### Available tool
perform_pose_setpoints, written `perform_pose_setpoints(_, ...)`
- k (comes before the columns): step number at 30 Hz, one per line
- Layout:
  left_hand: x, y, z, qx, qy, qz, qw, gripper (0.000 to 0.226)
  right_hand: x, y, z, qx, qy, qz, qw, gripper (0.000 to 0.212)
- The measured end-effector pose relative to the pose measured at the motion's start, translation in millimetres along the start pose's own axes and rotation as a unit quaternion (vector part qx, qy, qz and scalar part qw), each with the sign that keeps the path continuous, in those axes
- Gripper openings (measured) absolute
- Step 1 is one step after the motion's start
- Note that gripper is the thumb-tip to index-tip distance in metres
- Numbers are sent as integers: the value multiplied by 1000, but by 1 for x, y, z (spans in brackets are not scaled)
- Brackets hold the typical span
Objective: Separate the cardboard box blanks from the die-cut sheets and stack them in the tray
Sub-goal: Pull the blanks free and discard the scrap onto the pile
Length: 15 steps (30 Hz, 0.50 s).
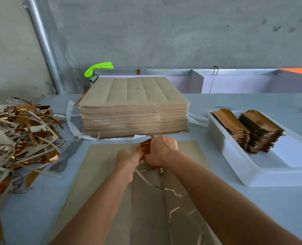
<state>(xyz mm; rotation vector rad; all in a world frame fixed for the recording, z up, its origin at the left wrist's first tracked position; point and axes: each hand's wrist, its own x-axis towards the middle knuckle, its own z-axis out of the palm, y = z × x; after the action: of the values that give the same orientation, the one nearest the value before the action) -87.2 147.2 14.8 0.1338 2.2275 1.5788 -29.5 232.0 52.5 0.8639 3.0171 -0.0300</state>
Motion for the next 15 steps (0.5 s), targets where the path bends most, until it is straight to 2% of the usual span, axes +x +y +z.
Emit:
perform_pose_setpoints(4, 6, -14, -1, 28, 98, 102, 990, 32, 18, -13, 19, 30, -19, 22, 999, 39)
perform_pose_setpoints(6, 8, -16, -4, 39, 127, 138, 982, 28, 19, -16, 26, 38, -21, 39, 998, 42)
perform_pose_setpoints(11, 9, -10, -9, 28, 131, 133, 982, 29, 15, -7, 27, 125, 23, 70, 989, 28)
perform_pose_setpoints(15, 5, 1, -9, 85, 125, 233, 961, 40, 7, 21, 6, 250, 55, 98, 962, 22)
